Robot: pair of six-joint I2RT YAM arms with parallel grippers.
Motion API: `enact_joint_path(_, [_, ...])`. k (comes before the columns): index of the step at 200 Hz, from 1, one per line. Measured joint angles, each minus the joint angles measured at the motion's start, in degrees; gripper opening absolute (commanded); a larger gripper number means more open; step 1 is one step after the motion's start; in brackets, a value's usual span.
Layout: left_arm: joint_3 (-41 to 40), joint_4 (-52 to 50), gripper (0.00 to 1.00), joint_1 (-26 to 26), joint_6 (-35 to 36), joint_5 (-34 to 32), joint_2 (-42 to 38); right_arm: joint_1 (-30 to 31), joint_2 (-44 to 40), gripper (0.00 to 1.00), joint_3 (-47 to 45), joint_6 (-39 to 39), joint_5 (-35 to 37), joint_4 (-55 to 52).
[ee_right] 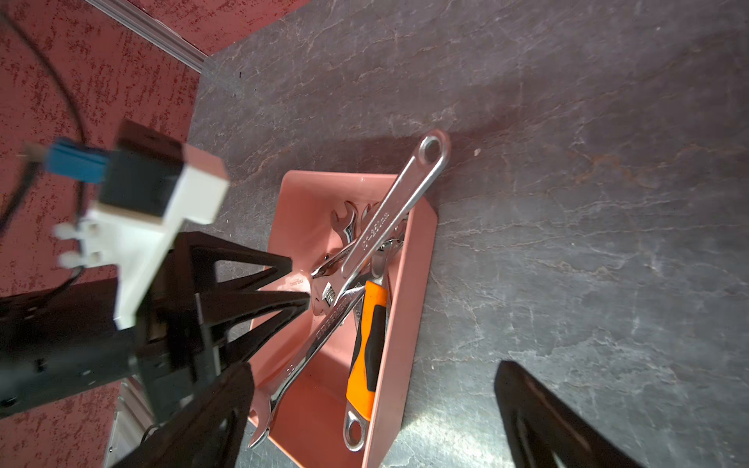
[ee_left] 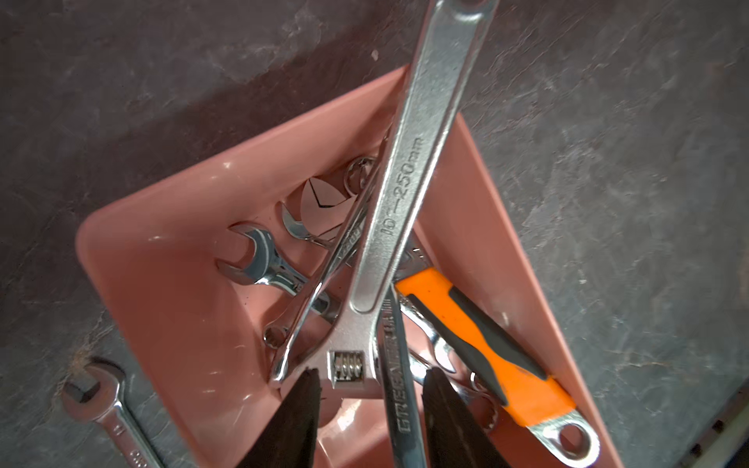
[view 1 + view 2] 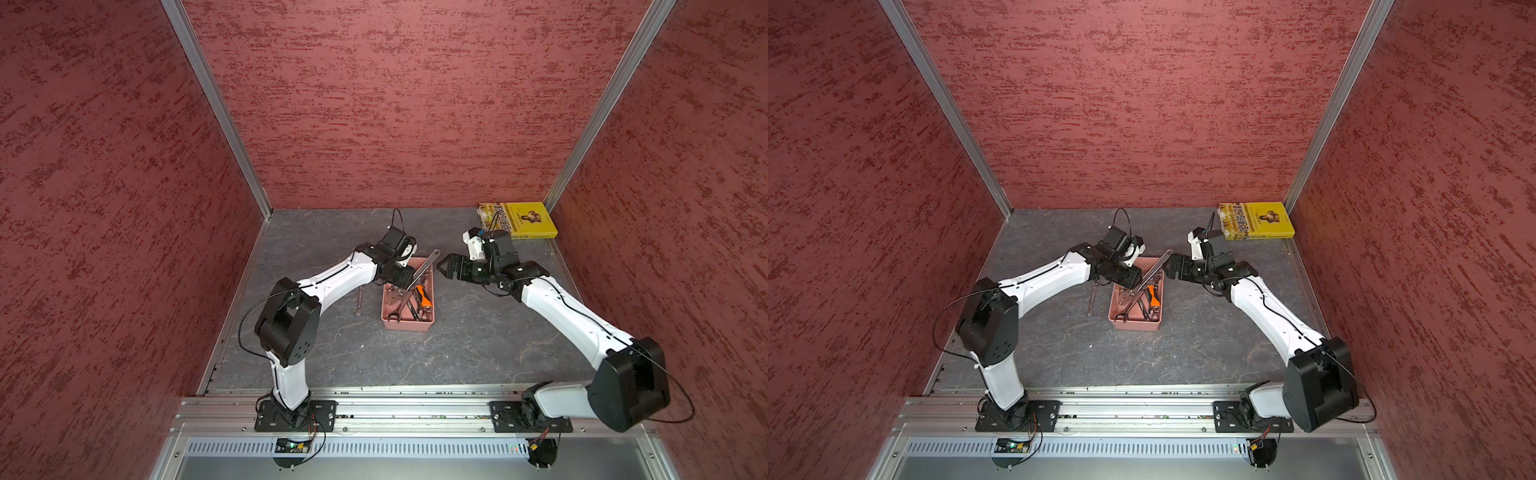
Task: Take out the wrench from the storage box
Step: Place the wrench at the center of the board, then pick up the wrench from the storage box.
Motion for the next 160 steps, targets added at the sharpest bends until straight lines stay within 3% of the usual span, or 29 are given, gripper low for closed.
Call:
enact_joint_path(71, [4.42,-0.48,0.39,0.37,6.21,-5.46,7.34,-0.42,-1.57,0.98,-1.29,0.0,0.42,-0.33])
enact_joint_path(160, [7.72,-0.55,0.32,0.26,10.71,-7.06,11.74,-0.63,-1.57,0.99,-1.33,-0.02,0.52,-0.66])
